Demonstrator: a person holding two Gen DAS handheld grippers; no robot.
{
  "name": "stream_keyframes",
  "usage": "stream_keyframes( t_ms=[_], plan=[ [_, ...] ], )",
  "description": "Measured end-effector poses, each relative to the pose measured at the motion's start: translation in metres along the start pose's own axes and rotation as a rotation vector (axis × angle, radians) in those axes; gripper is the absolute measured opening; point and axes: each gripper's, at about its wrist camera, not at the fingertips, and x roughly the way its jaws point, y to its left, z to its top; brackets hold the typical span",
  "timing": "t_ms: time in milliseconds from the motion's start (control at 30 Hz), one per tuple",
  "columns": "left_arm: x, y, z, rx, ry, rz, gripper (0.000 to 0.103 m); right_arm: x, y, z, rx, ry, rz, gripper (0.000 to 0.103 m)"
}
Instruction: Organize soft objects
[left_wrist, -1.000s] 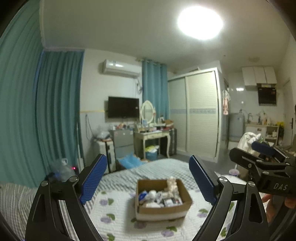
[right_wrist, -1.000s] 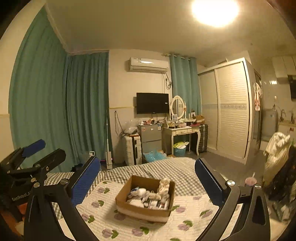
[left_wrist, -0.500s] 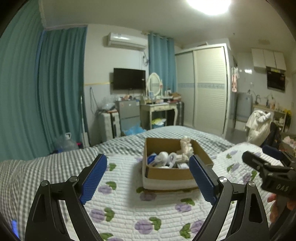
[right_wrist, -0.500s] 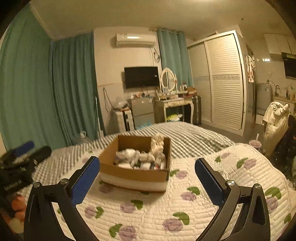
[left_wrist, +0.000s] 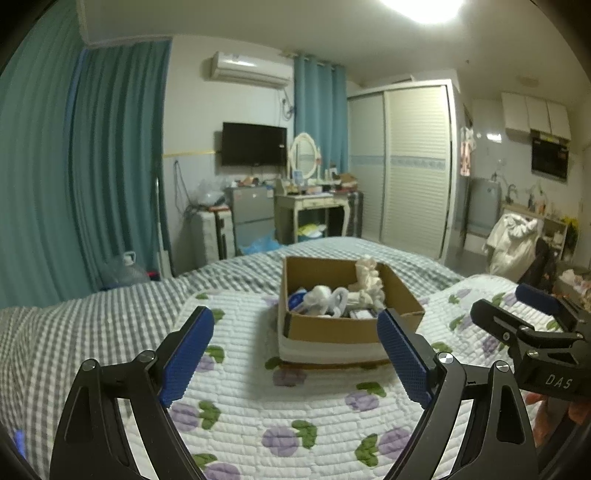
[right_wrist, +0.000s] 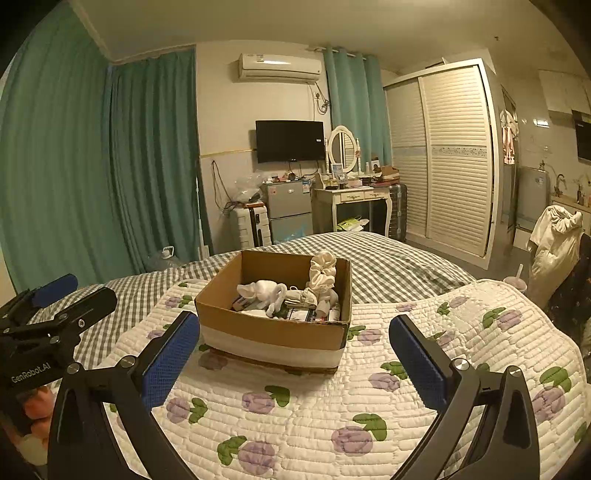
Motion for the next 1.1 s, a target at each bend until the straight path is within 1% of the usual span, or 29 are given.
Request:
stream_keyframes(
  t_ms=[400,567,733,1100],
  plan=[
    [-0.0012,0.0035,-0.0017,-0.016,0.01,-0.009,0.091,-0.0019,0.0009,0.001,-0.008,-0.004,-0.01,0.103],
    [-0.0008,0.0027,-0.0036,-0.016,0.009,-0.002,0.091,-0.0022,0.0026,0.0002,-0.02,-0.012,-0.019,0.103],
    [-0.0014,0.0019,-0.004,-0.016,0.009,-0.011,0.091,-0.0009,0.0029,-0.0004,-0.014,-0.008,-0.019,0.103],
    [-0.0004,0.0045,-0.0046,-0.02,0.015,-0.005,0.091,0.0028,0.0036,-0.0024,-0.015,0.004,-0.023,0.103]
  ],
)
